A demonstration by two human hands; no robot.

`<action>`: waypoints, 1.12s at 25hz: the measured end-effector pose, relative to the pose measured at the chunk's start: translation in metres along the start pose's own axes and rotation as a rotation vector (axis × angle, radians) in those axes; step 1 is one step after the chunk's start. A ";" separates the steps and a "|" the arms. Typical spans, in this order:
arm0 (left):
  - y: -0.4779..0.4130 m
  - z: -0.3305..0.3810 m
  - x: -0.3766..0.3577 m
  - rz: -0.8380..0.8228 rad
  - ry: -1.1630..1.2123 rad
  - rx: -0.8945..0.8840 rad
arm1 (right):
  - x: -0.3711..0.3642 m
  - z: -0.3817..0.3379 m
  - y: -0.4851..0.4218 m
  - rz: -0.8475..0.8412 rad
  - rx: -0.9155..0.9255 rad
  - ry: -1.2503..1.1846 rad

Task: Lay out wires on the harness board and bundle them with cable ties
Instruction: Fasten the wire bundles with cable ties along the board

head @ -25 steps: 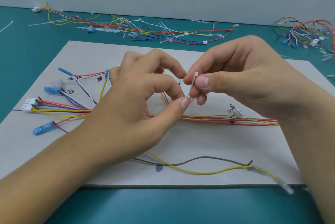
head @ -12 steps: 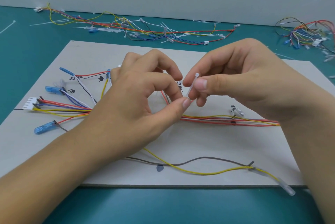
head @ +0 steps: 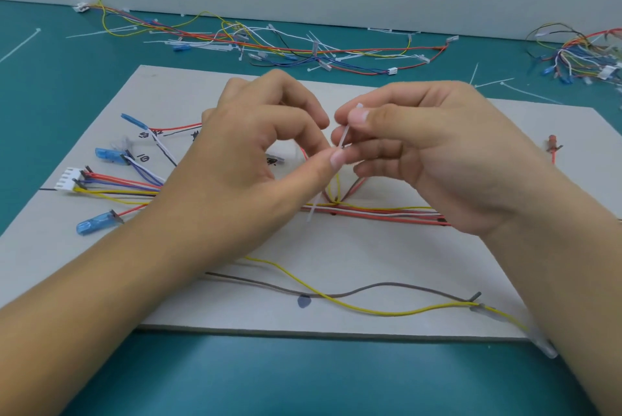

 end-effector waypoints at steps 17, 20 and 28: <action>-0.002 -0.008 -0.003 -0.316 -0.301 0.006 | 0.002 0.002 -0.007 0.325 0.198 0.409; -0.002 -0.010 -0.005 -0.334 -0.349 -0.007 | -0.003 0.008 -0.008 0.233 0.165 0.472; 0.000 -0.009 -0.003 -0.246 -0.372 -0.039 | -0.013 0.011 -0.006 0.050 0.121 0.592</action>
Point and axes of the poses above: each hand's wrist, its own y-axis away from the middle knuckle, its own x-axis out of the back of the hand, z = x × y, the point moved 3 cm from there along -y, towards the middle knuckle, and after that the axes turned 1 degree about y, right-handed, at the moved point
